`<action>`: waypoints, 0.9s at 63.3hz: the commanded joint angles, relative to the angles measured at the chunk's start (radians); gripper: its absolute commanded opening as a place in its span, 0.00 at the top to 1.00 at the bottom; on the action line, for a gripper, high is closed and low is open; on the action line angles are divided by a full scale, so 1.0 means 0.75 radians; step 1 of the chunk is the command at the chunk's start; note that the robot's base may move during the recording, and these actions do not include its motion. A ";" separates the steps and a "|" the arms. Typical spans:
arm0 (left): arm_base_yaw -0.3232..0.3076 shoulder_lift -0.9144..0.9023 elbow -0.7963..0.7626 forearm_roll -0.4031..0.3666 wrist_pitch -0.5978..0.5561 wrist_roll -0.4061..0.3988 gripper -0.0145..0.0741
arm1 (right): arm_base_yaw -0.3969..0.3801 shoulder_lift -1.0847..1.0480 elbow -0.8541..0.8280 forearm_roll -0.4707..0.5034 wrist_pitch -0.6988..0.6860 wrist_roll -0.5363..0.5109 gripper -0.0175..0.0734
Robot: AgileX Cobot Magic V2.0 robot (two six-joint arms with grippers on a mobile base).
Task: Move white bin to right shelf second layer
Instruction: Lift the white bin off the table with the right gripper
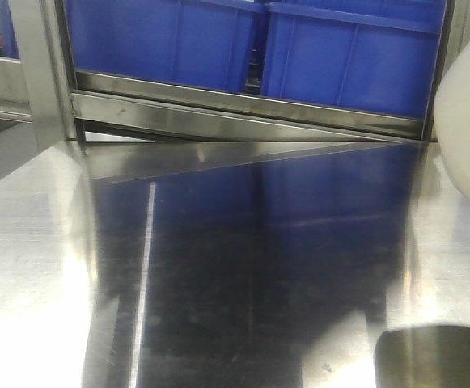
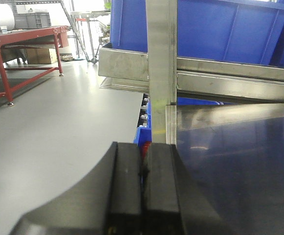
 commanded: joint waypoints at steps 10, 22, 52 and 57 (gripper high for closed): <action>0.003 -0.021 0.049 -0.008 -0.112 -0.003 0.74 | -0.009 -0.003 -0.038 0.010 -0.107 -0.003 0.75; 0.003 -0.021 0.049 -0.008 -0.112 -0.003 0.74 | -0.009 -0.003 -0.038 0.010 -0.107 -0.003 0.75; 0.003 -0.021 0.049 -0.008 -0.112 -0.003 0.74 | -0.009 -0.003 -0.038 0.010 -0.107 -0.003 0.75; 0.003 -0.021 0.049 -0.008 -0.112 -0.003 0.74 | -0.009 -0.003 -0.038 0.010 -0.107 -0.003 0.75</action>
